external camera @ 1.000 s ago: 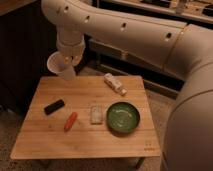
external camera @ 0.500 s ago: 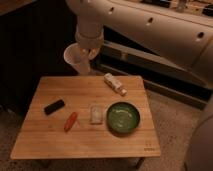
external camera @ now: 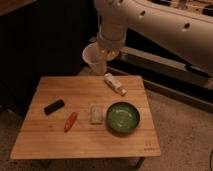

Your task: Place the ceramic cup in the ceramic bowl

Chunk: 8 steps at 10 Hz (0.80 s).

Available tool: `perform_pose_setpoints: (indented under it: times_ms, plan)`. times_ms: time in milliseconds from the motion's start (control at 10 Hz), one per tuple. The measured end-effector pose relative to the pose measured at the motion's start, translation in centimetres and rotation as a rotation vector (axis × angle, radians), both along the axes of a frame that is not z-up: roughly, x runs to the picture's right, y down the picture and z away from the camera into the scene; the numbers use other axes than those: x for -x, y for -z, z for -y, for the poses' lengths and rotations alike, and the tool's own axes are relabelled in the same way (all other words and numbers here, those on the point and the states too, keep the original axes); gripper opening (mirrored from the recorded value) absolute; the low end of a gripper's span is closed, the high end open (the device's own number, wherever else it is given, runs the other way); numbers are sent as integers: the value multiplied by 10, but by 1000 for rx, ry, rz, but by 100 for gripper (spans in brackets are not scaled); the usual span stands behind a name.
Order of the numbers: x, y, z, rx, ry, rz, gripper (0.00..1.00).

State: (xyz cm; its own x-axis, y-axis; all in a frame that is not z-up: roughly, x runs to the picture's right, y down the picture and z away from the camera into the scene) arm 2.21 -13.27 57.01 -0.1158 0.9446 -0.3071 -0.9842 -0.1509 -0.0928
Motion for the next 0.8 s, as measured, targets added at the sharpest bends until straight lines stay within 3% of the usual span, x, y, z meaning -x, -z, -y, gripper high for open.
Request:
perform_pose_setpoints:
  times_ms: [200,500,800]
  plan:
    - [-7,3,-8,1,12,5,0]
    - [12,-4,-23,3,1,12,0]
    - [-8,-7,-45,14,-26,-4,0]
